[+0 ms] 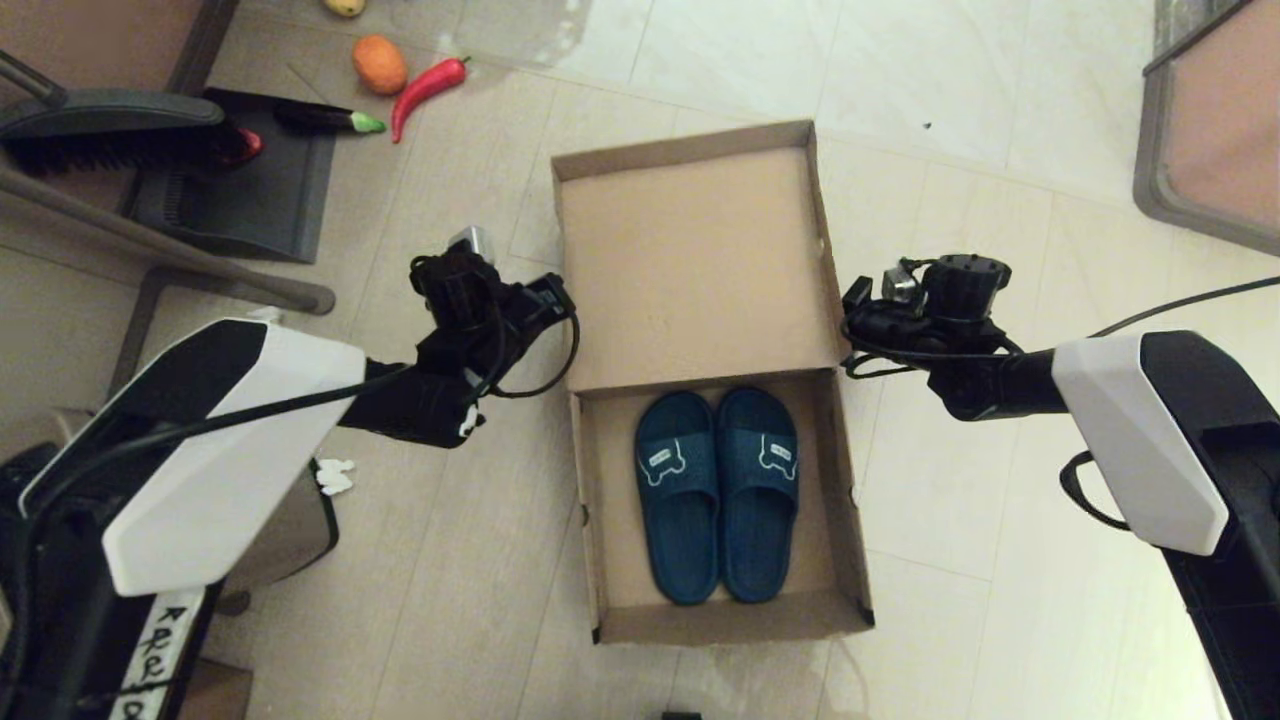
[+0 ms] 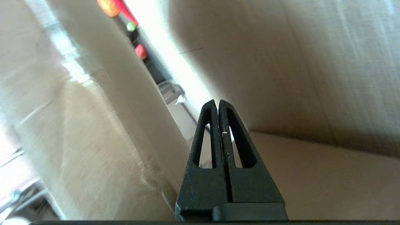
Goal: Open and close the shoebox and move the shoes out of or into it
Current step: Close the shoe box
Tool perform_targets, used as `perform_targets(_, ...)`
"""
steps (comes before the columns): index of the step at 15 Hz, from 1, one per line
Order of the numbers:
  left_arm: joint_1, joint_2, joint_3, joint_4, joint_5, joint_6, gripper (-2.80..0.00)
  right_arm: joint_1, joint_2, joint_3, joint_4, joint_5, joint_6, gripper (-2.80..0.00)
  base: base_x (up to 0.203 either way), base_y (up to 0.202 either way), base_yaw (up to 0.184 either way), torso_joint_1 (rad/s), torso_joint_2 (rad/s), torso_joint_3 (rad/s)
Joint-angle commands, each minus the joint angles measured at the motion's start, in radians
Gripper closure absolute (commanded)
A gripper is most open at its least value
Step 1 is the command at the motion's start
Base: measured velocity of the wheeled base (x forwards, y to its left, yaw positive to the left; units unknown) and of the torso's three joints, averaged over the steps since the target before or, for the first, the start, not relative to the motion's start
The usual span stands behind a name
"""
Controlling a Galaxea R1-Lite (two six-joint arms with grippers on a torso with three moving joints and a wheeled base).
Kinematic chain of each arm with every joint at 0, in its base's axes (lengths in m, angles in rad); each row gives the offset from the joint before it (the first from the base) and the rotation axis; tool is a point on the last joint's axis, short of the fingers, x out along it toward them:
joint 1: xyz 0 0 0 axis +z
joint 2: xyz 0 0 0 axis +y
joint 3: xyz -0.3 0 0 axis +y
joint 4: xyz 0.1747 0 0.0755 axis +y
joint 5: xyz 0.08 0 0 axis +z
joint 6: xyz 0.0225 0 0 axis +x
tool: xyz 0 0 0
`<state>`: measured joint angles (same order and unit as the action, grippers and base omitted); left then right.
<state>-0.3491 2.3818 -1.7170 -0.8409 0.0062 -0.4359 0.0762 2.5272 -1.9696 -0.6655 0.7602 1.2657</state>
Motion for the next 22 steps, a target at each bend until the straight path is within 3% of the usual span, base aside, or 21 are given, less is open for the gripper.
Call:
perform_targets(1, -0.001, -0.049, 0.0, 0.006, 0.001, -0.003, 0.0, -0.008, -0.016, 0.0, -0.008, 0.018, 0.007, 0.0, 0.0, 0.0, 0.0, 0.0, 0.0, 0.0)
perform_targets(22, -0.09, -0.18, 0.008, 0.04, 0.043, -0.003, 0.0, -0.09, -0.15, 0.0, -0.017, 0.225, 0.015, 0.0, 0.0, 0.0, 0.0, 0.0, 0.0, 0.0)
